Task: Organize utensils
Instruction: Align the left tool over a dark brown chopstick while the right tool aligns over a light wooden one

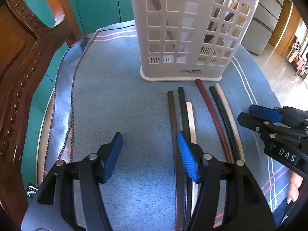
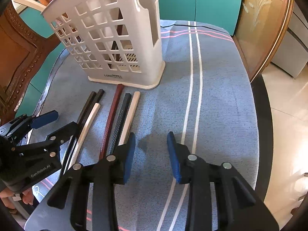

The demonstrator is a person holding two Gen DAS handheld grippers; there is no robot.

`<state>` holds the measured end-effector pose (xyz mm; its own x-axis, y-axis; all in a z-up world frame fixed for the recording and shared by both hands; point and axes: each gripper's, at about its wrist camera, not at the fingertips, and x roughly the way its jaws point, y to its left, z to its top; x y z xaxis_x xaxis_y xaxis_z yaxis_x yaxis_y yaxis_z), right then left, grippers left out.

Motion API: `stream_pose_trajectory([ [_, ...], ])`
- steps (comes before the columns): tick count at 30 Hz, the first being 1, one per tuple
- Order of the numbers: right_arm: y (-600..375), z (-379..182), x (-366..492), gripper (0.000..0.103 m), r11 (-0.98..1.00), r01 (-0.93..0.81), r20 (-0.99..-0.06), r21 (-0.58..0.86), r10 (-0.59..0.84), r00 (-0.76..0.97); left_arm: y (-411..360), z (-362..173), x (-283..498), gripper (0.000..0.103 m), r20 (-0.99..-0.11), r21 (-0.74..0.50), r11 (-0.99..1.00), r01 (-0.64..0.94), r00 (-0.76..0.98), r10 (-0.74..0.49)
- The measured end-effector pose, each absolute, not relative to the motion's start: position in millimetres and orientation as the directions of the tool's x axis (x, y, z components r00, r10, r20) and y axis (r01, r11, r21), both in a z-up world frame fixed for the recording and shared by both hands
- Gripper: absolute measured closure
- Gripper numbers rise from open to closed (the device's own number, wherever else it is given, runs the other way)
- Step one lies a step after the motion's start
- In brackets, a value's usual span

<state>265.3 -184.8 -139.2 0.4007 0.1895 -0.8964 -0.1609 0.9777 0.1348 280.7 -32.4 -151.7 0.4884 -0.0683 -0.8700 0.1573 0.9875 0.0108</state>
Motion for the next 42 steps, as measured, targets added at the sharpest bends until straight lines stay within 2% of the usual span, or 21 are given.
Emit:
stream_pose_trajectory([
  [11,-167.4,-141.8,256.4,0.066,0.975,-0.201,-0.889,0.095,0.174,0.424,-35.7,-148.0,274.4,0.042,-0.865,0.038,0.986,0.161,0.499,-0.048],
  [16,-168.9,-132.9,257.5,0.066,0.967,-0.204,-0.858,0.155,0.234,0.458,-35.9,-147.6,272.8,0.042,-0.865,0.037,0.986,0.165,0.499,-0.051],
  [30,-166.8,-142.0,266.3,0.064,0.971,-0.199,-0.887,0.130,0.204,0.415,-36.8,-148.0,269.7,0.038,-0.864,0.043,0.985,0.164,0.502,-0.046],
  [37,-142.0,-147.1,256.6,0.063,0.968,-0.252,-0.874,-0.011,0.113,0.472,-39.0,-151.8,269.1,0.036,-0.871,0.060,0.983,0.173,0.489,-0.033],
  [38,-140.5,-147.4,256.8,0.065,0.967,-0.254,-0.874,-0.010,0.115,0.472,-39.2,-152.6,268.1,0.036,-0.868,0.064,0.983,0.172,0.496,-0.030],
  [40,-141.2,-147.5,258.1,0.078,0.966,-0.258,-0.877,0.013,0.135,0.462,-39.8,-153.2,267.9,0.036,-0.867,0.070,0.982,0.173,0.498,-0.026],
  [41,-142.8,-146.7,258.8,0.088,0.966,-0.259,-0.879,0.023,0.143,0.454,-39.7,-153.6,267.8,0.036,-0.866,0.069,0.982,0.174,0.499,-0.028],
  [42,-145.6,-145.8,258.7,0.089,0.965,-0.259,-0.881,0.028,0.146,0.449,-39.3,-153.8,267.6,0.036,-0.867,0.066,0.983,0.174,0.498,-0.030],
])
